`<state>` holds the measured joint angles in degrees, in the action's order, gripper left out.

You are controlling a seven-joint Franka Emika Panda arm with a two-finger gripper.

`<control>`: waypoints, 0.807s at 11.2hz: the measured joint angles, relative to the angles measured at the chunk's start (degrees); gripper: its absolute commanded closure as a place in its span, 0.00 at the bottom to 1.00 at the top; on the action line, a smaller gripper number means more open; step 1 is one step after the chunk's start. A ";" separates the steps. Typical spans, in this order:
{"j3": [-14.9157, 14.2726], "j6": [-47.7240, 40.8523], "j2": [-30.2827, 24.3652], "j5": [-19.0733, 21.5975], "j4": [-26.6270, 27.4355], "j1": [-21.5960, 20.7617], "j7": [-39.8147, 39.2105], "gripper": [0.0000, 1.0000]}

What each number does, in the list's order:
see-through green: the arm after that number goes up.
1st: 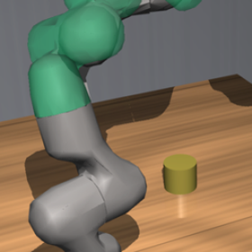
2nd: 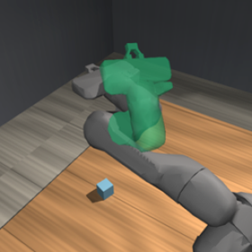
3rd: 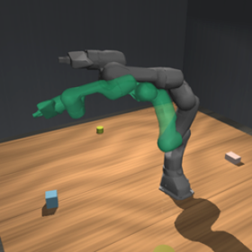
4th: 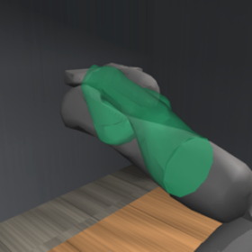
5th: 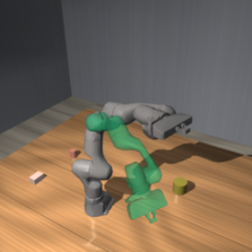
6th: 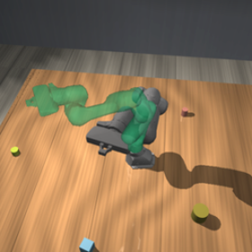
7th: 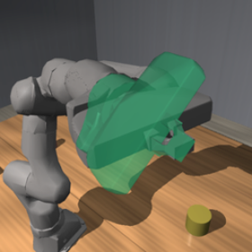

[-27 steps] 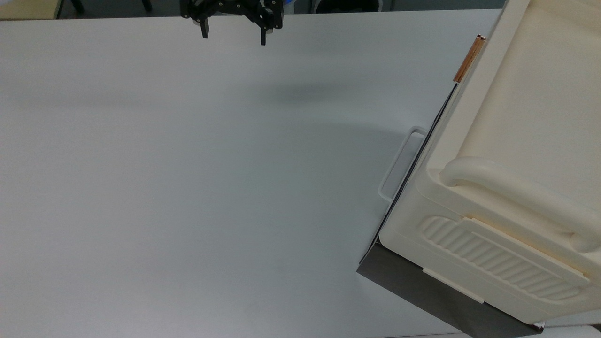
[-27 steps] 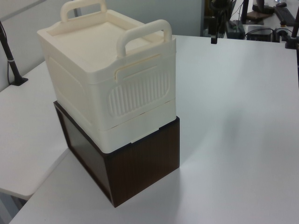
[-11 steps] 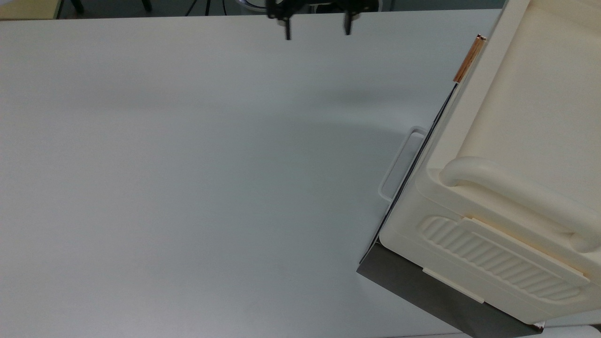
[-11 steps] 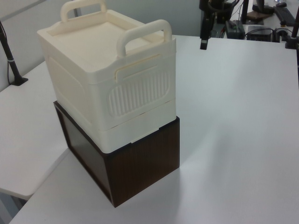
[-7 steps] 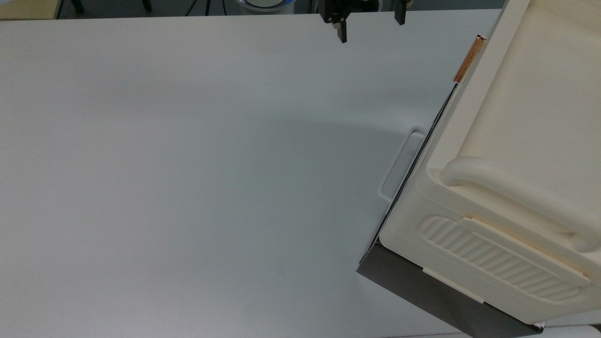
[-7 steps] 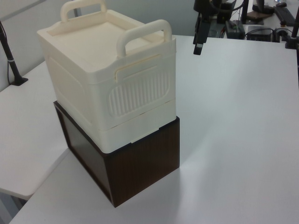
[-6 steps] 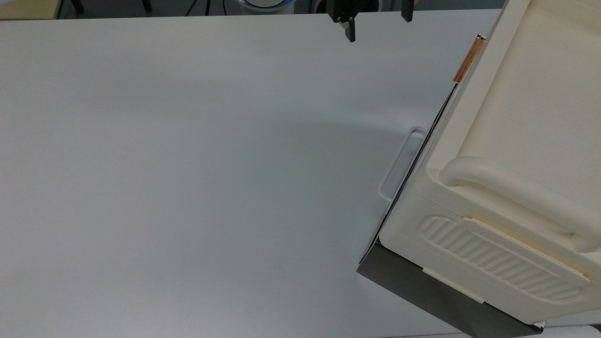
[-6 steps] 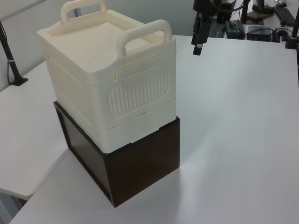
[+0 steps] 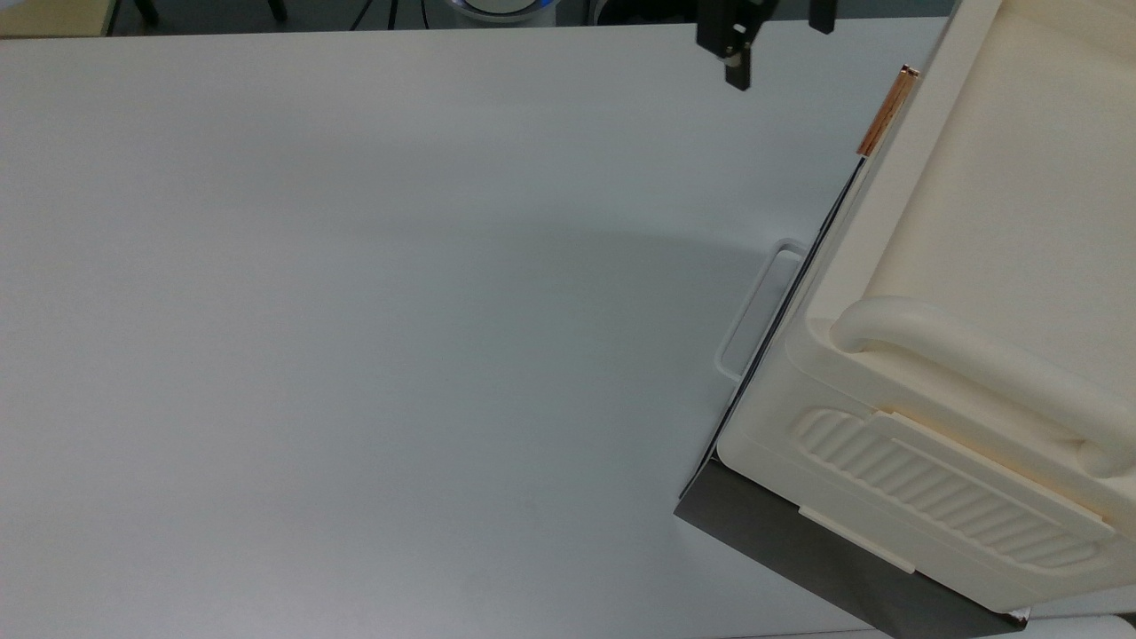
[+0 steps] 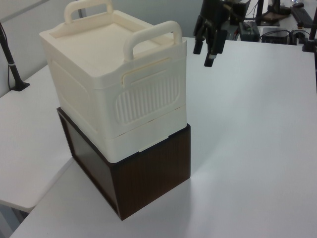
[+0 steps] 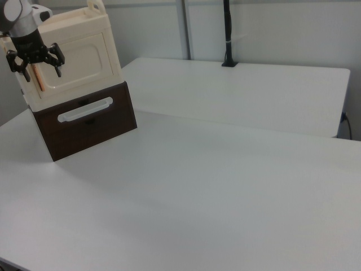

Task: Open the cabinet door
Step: 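Move the gripper toward the orange handle on the cabinet door edge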

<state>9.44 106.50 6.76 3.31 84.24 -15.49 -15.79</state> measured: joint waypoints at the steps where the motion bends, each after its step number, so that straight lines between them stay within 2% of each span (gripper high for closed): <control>1: 0.73 2.34 0.55 0.00 0.00 -0.01 -1.40 0.00; 4: 2.03 6.51 2.48 0.19 -0.01 -0.01 -6.25 0.00; 9: 4.06 7.27 3.19 0.20 -1.28 -0.03 -10.66 0.22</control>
<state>13.49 113.78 9.95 3.52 82.95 -15.52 -26.45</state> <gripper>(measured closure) 0.123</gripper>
